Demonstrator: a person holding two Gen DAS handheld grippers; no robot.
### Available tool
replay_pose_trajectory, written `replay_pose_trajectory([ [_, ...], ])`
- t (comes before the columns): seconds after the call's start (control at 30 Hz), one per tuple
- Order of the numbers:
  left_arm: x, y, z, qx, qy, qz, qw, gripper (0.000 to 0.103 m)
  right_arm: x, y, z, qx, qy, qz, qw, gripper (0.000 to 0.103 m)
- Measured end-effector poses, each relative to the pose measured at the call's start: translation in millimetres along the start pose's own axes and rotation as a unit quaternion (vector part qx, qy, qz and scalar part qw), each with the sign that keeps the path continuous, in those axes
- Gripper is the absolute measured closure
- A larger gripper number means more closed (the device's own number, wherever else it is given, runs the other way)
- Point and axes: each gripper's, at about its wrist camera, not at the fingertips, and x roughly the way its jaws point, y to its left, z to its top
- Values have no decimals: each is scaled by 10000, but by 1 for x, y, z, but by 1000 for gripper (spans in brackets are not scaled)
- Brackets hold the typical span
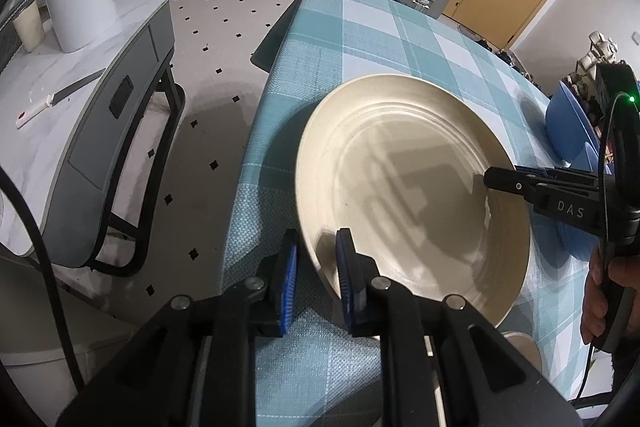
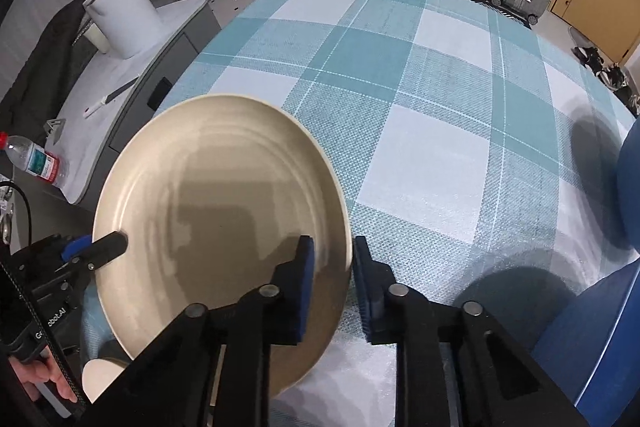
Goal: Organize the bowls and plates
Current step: 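Lift the cream plate off the table with both tools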
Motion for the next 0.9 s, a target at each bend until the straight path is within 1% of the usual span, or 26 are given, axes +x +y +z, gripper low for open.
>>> replay_pose_trajectory([
  [0.23, -1, 1, -1, -51, -52, 0, 10000, 87, -1, -2, 0, 65, -29, 96, 9999, 87],
  [0.4, 0, 1, -1, -75, 2, 2, 10000, 87, -4, -8, -2, 176, -124, 211, 9995, 91],
  [0.47, 0, 0, 0, -93, 47, -41, 9999, 87, -4, -8, -2, 175, -122, 223, 9995, 91],
  [0.57, 1, -4, 1, -57, 78, 38, 9999, 87, -6, -7, -3, 164, -125, 196, 9996, 92],
  [0.77, 1, -4, 1, -54, 89, 52, 9999, 87, -8, -7, -1, 182, -149, 208, 9995, 92],
  [0.9, 1, -3, 0, -108, 58, -5, 9999, 87, -6, -8, -2, 187, -115, 227, 9995, 92],
])
